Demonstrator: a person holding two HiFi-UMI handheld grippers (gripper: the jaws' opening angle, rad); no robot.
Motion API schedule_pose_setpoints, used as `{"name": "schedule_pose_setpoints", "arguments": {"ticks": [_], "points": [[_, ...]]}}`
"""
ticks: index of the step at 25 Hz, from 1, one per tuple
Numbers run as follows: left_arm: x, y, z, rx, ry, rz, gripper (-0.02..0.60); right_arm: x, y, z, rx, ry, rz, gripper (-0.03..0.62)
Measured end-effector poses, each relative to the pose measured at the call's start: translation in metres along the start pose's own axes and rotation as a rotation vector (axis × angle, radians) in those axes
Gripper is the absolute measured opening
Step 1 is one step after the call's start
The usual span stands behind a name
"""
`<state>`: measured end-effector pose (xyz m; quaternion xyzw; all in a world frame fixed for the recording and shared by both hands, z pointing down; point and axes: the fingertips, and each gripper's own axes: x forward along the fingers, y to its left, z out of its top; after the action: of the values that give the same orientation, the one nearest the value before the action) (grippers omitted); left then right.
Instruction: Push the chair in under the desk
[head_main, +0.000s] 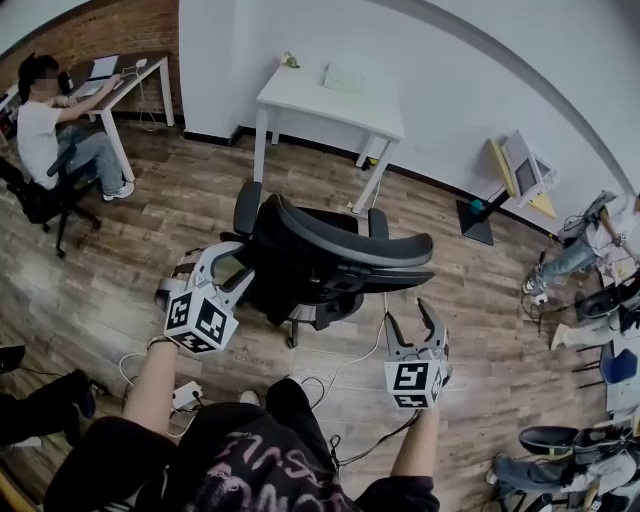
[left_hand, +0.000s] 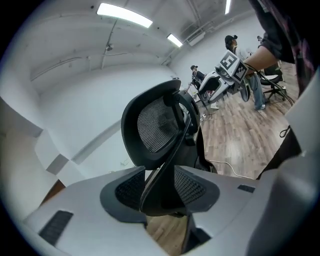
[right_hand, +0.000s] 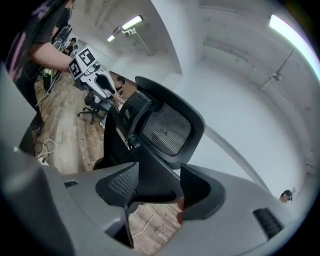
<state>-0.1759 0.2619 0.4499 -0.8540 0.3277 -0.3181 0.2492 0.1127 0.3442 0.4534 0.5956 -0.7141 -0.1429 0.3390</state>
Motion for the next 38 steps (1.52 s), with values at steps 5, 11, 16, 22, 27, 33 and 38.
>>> {"name": "schedule_pose_setpoints", "arguments": {"ticks": [5,11,16,22,27,33,38], "points": [[0.018,0.003,-0.009,0.051,0.043,-0.024,0.206,0.028,-0.009,-0.014,-0.118,0.063,0.009,0.261],[0.046,0.003,-0.029,0.102,0.117,-0.054,0.216,0.068,-0.016,-0.029,-0.231,0.121,0.052,0.262],[0.062,0.004,-0.032,0.083,0.126,-0.089,0.226,0.091,-0.025,-0.037,-0.293,0.143,0.078,0.264],[0.074,-0.003,-0.046,0.254,0.240,-0.157,0.232,0.103,-0.025,-0.050,-0.356,0.181,0.156,0.264],[0.086,-0.003,-0.043,0.267,0.237,-0.186,0.221,0.114,-0.025,-0.051,-0.330,0.212,0.185,0.262],[0.089,0.000,-0.046,0.243,0.235,-0.224,0.219,0.121,-0.025,-0.050,-0.338,0.192,0.198,0.262],[0.094,0.002,-0.047,0.227,0.237,-0.252,0.219,0.126,-0.026,-0.051,-0.336,0.193,0.230,0.262]]}}
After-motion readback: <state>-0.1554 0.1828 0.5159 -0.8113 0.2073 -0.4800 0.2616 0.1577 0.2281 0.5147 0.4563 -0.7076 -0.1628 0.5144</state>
